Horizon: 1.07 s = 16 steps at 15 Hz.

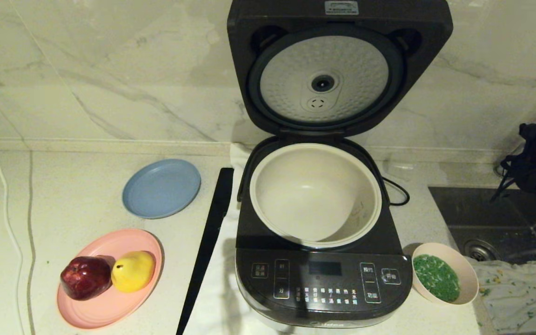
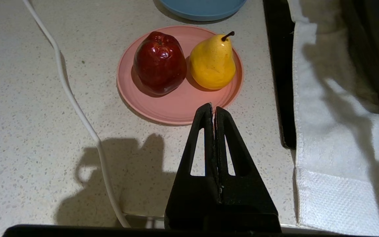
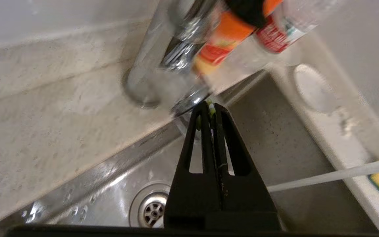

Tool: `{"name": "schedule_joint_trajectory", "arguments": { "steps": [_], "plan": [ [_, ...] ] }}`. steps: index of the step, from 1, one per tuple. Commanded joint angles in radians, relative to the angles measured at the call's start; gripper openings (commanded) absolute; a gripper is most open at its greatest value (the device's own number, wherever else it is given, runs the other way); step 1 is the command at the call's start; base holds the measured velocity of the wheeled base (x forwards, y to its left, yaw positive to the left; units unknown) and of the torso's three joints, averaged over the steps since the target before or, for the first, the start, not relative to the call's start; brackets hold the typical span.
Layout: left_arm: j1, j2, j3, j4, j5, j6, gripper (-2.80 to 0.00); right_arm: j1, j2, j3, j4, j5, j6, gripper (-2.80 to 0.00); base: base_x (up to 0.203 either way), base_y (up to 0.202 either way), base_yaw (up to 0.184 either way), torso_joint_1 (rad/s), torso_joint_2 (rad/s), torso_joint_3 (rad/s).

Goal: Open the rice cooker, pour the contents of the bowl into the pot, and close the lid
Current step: Turn on the tap, then fill a bowl with water from the tap

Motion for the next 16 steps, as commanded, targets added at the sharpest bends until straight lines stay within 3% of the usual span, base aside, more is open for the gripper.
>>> {"name": "schedule_joint_trajectory", "arguments": {
  "steps": [1,5,9,11,13,16],
  "plan": [
    [0.0,-0.001,0.0,0.0,0.0,0.0,-2.8,-0.001,-0.007,-0.005,-0.008,-0.002,0.002,-2.8,0.0,0.0,0.0,0.0,0.0,0.0],
    [0.0,-0.001,0.0,0.0,0.0,0.0,-2.8,0.007,-0.103,0.006,-0.013,-0.001,0.01,-2.8,0.0,0.0,0.0,0.0,0.0,0.0],
    [0.0,-0.001,0.0,0.0,0.0,0.0,-2.8,0.065,-0.341,0.163,0.094,0.047,0.058,-2.8,0.0,0.0,0.0,0.0,0.0,0.0],
    [0.0,-0.001,0.0,0.0,0.0,0.0,-2.8,0.074,-0.485,0.197,0.329,0.13,0.146,-2.8,0.0,0.0,0.0,0.0,0.0,0.0],
    [0.0,-0.001,0.0,0.0,0.0,0.0,-2.8,0.066,-0.656,0.205,0.697,0.306,0.241,-2.8,0.0,0.0,0.0,0.0,0.0,0.0],
    [0.0,-0.001,0.0,0.0,0.0,0.0,-2.8,0.063,-0.89,0.234,1.085,0.527,0.3,-2.8,0.0,0.0,0.0,0.0,0.0,0.0]
  ]
}}
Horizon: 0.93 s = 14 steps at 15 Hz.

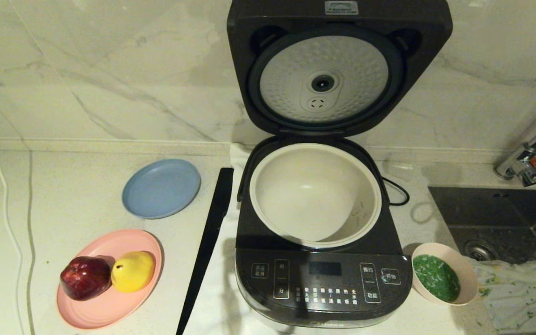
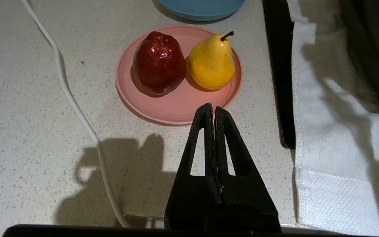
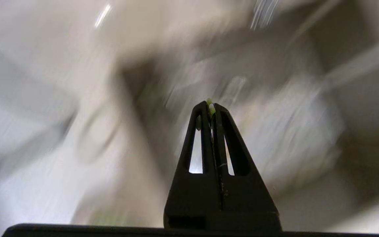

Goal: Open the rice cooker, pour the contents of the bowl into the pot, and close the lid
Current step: Fill a bowl with water from the tap

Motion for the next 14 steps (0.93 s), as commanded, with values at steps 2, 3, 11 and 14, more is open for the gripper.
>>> {"name": "schedule_joint_trajectory", "arguments": {
  "steps": [2,3,11,14],
  "plan": [
    [0.0,-0.001,0.0,0.0,0.0,0.001,-2.8,0.078,-0.303,0.116,0.405,0.153,0.038,-2.8,0.0,0.0,0.0,0.0,0.0,0.0],
    [0.0,-0.001,0.0,0.0,0.0,0.0,-2.8,0.136,-0.344,0.179,0.429,0.163,0.073,-2.8,0.0,0.0,0.0,0.0,0.0,0.0],
    [0.0,-0.001,0.0,0.0,0.0,0.0,-2.8,0.225,-0.439,0.378,0.451,0.178,0.197,-2.8,0.0,0.0,0.0,0.0,0.0,0.0],
    [0.0,-0.001,0.0,0.0,0.0,0.0,-2.8,0.228,-0.414,0.43,0.379,0.183,0.195,0.0,0.0,0.0,0.0,0.0,0.0,0.0]
  ]
}}
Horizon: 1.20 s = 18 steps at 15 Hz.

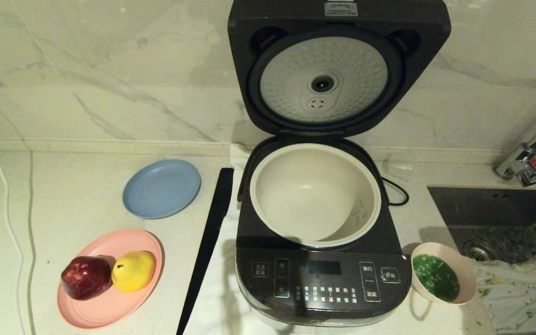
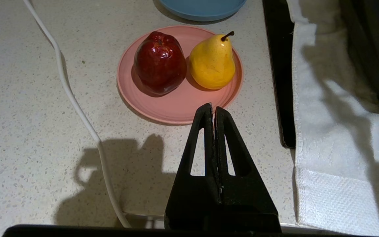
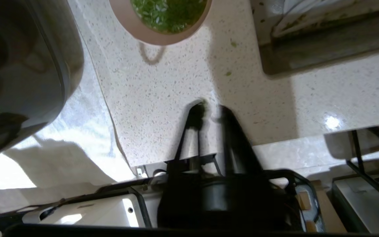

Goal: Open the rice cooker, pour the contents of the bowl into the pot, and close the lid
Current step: Fill a bowl with water from the tap

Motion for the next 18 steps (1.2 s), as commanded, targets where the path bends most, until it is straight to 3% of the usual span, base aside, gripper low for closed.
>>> {"name": "schedule_joint_trajectory", "arguments": {
  "steps": [1,8,13,18],
  "plan": [
    [0.0,-0.001,0.0,0.0,0.0,0.0,-2.8,0.009,0.027,0.055,-0.083,-0.001,0.001,0.0,0.0,0.0,0.0,0.0,0.0,0.0],
    [0.0,-0.001,0.0,0.0,0.0,0.001,-2.8,0.038,0.14,0.162,-0.229,-0.009,0.061,0.0,0.0,0.0,0.0,0.0,0.0,0.0],
    [0.0,-0.001,0.0,0.0,0.0,0.0,-2.8,0.038,0.267,0.281,-0.448,-0.067,0.103,0.0,0.0,0.0,0.0,0.0,0.0,0.0],
    [0.0,-0.001,0.0,0.0,0.0,0.0,-2.8,0.014,0.408,0.337,-0.627,-0.075,0.109,0.0,0.0,0.0,0.0,0.0,0.0,0.0]
  ]
}}
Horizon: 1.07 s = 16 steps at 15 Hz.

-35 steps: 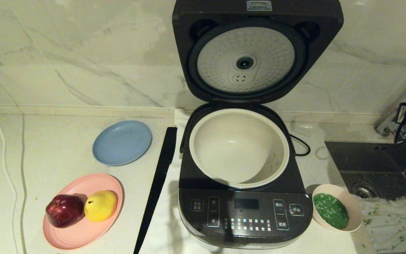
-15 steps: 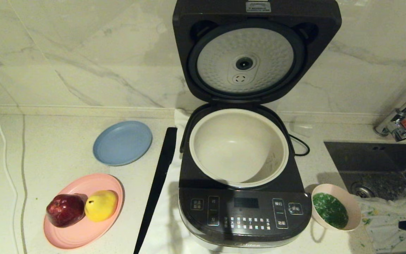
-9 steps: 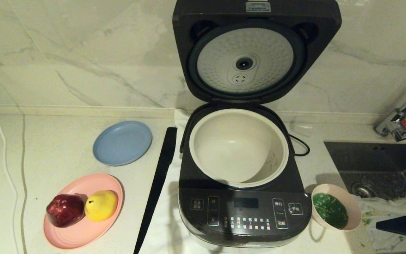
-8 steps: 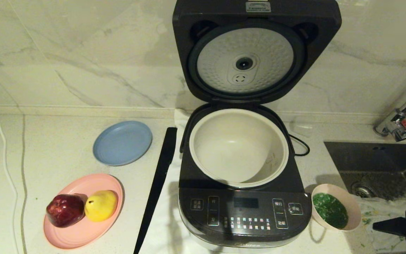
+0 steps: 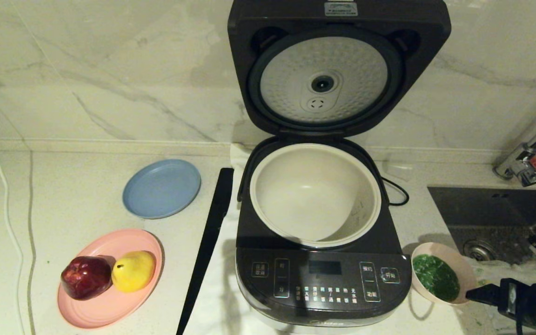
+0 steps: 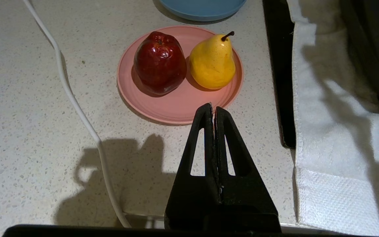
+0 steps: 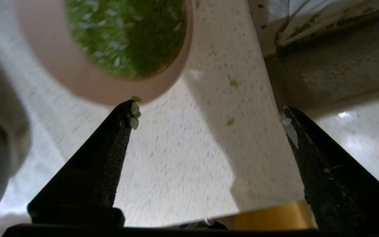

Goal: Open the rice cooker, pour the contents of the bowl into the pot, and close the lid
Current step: Fill a bowl with water from the tap

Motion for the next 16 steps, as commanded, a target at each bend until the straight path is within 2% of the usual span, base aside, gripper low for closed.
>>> {"name": "schedule_joint_trajectory", "arguments": {
  "steps": [1,7,16],
  "plan": [
    [0.0,-0.001,0.0,0.0,0.001,0.0,-2.8,-0.019,0.099,0.015,-0.059,0.0,0.003,0.0,0.0,0.0,0.0,0.0,0.0,0.0],
    [0.0,-0.001,0.0,0.0,0.001,0.0,-2.8,-0.051,0.18,0.008,-0.159,-0.002,0.001,0.0,0.0,0.0,0.0,0.0,0.0,0.0],
    [0.0,-0.001,0.0,0.0,0.001,0.0,-2.8,-0.068,0.253,-0.001,-0.186,0.0,0.001,0.0,0.0,0.0,0.0,0.0,0.0,0.0]
  ]
}}
